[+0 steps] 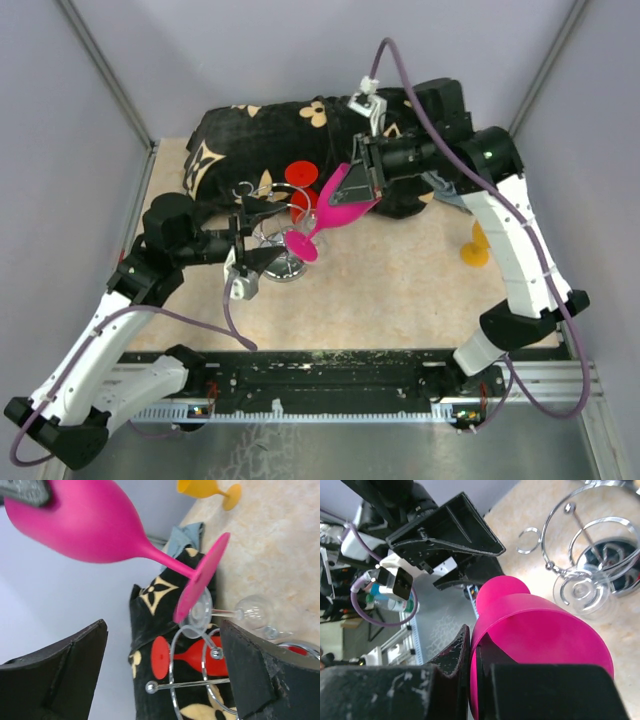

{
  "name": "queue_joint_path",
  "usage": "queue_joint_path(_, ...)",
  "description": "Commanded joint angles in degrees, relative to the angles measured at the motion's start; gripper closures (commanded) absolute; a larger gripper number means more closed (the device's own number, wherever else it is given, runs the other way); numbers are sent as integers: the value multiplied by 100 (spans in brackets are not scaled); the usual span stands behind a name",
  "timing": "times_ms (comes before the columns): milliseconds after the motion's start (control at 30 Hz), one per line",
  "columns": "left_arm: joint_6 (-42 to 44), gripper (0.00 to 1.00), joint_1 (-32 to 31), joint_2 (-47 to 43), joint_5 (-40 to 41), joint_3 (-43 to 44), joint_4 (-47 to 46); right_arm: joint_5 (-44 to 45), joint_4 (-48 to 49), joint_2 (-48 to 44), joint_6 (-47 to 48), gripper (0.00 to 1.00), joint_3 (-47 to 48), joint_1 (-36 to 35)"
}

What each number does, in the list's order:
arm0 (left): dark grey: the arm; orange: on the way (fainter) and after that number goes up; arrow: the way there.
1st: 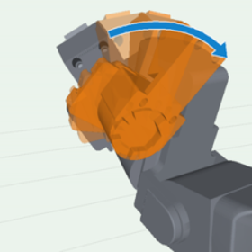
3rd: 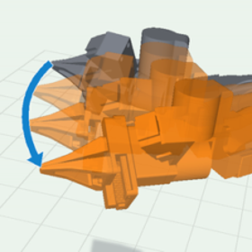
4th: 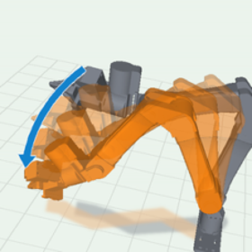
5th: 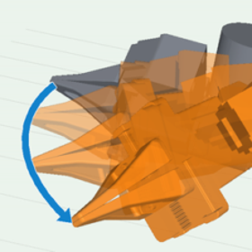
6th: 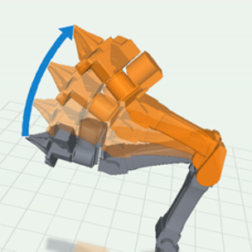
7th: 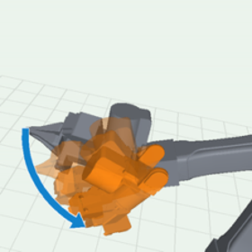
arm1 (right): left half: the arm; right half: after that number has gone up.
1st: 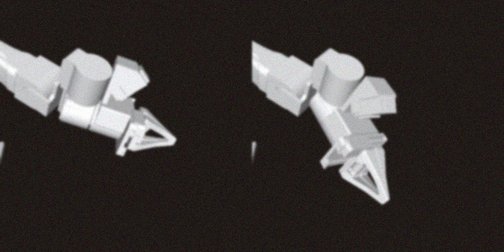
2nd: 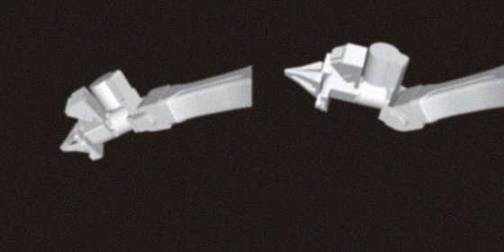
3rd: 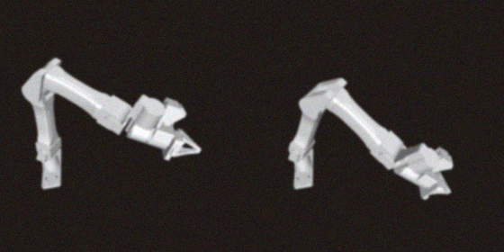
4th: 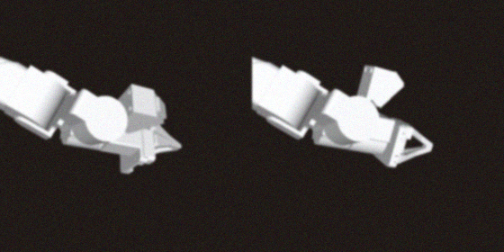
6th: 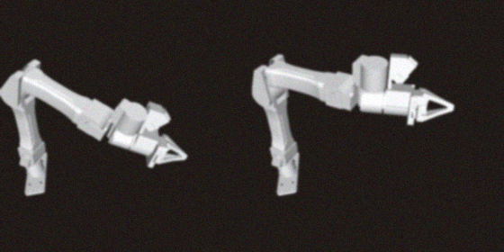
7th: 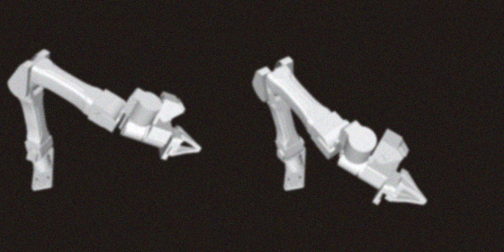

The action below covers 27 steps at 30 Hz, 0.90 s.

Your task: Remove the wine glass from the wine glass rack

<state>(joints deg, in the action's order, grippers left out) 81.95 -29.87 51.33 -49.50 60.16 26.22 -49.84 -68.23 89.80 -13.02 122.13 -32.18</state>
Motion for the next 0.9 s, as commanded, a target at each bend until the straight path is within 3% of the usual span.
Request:
queue_joint_path(0, -1286, 2, -29, -299, 484, -236, -1673, 339, 181, -179, -44, 100, 890, 590)
queue_joint_path(100, -2141, 2, -34, -264, 1028, -167, -2172, 1174, 343, -279, -310, 100, 1206, 1640)
queue_joint_path(167, -2861, 3, -29, -114, 1514, 28, -2436, 2427, 441, -356, -326, 100, 1159, 2130)
queue_joint_path(267, -4042, 3, -32, 322, 2288, 633, -2498, 4743, 529, -355, -34, 100, 683, 2199)
queue_joint_path(367, -5051, 2, -29, 824, 2854, 1509, -2136, 5895, 1289, -553, 157, 100, -522, 2199)
queue_joint_path(567, -6419, 1, -35, 1366, 3388, 2398, -1246, 7213, 2238, -1013, 425, 100, -2509, 1907)
queue_joint_path(867, -6819, 3, -35, 1413, 3441, 2658, -831, 7315, 3043, -1569, -22, 100, -4566, 1861)
